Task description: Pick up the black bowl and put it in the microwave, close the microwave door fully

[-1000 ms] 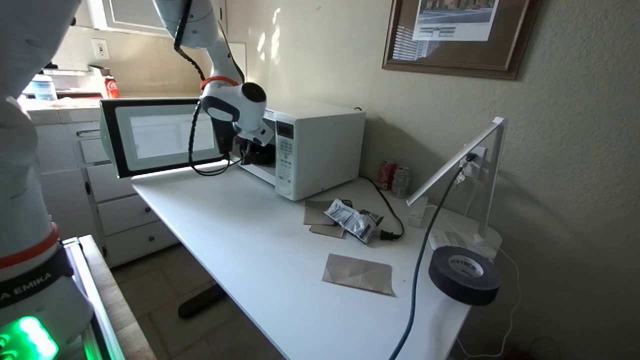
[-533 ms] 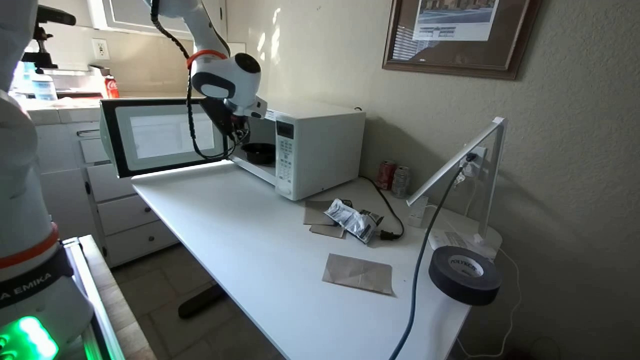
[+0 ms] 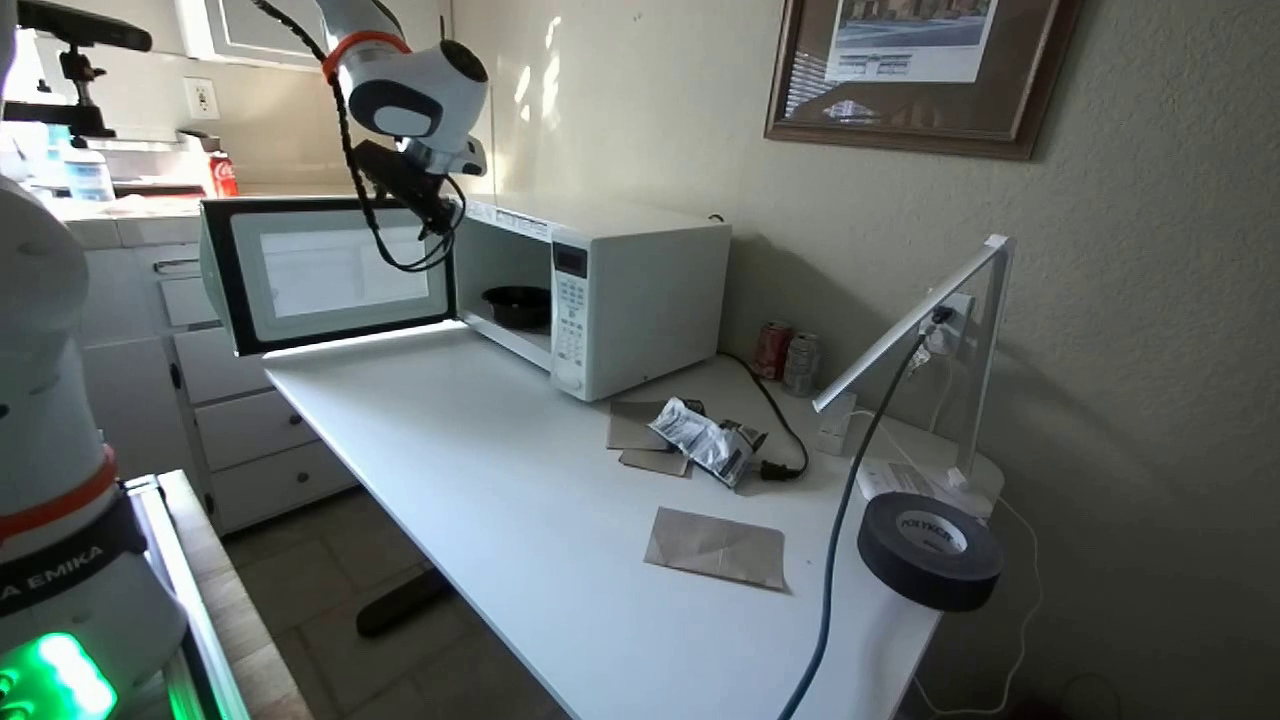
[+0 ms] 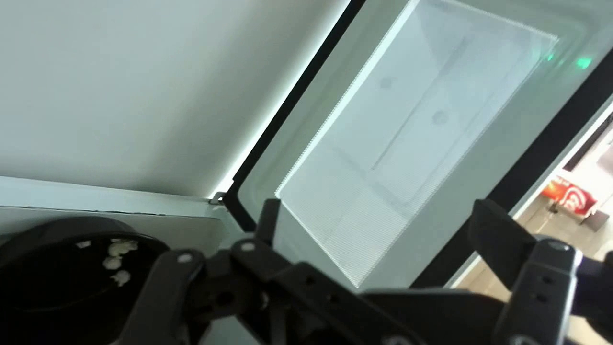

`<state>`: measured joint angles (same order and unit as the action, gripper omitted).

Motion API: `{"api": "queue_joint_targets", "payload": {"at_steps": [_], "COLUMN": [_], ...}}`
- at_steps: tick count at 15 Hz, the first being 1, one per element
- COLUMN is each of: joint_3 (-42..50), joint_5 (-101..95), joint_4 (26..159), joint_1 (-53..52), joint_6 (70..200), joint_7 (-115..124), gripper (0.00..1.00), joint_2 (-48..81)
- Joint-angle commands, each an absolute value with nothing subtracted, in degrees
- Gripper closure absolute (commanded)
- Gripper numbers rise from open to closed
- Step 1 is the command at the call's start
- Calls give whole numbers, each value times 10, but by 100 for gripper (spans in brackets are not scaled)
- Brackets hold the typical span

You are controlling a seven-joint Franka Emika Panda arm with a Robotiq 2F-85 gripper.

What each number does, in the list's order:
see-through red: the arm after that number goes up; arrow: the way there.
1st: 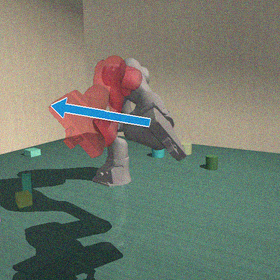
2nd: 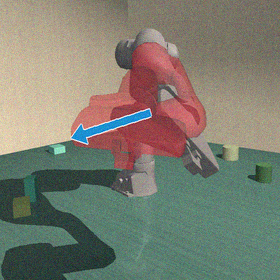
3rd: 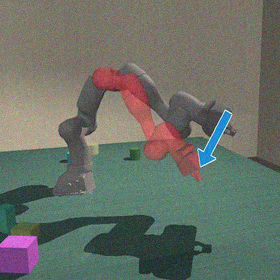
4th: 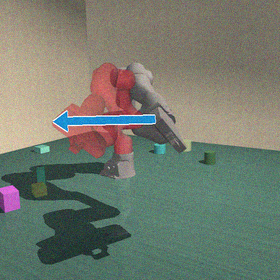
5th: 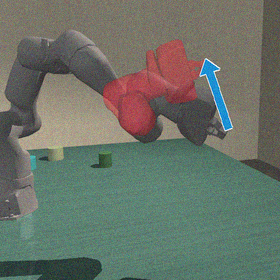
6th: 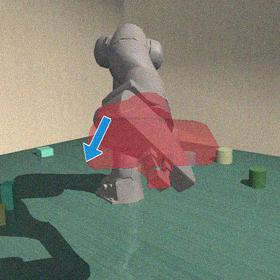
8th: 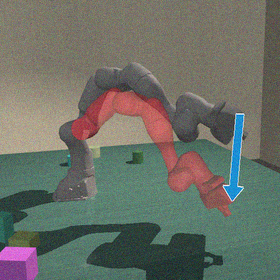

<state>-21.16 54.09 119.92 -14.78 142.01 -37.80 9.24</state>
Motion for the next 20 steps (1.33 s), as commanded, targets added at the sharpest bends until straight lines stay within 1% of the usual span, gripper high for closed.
{"api": "queue_joint_targets", "payload": {"at_steps": [1, 7, 12, 20], "joint_3": [-208, -215, -230, -268], "joint_5": [520, 505, 370, 214], "joint_4": [1197, 1184, 1096, 932], "joint_1": [-158, -166, -198, -239], "joint_6": [1411, 1391, 1347, 1246], "joint_7": [-378, -402, -402, -466], "gripper": [0, 0, 0, 0], "joint_2": [87, 79, 89, 193]}}
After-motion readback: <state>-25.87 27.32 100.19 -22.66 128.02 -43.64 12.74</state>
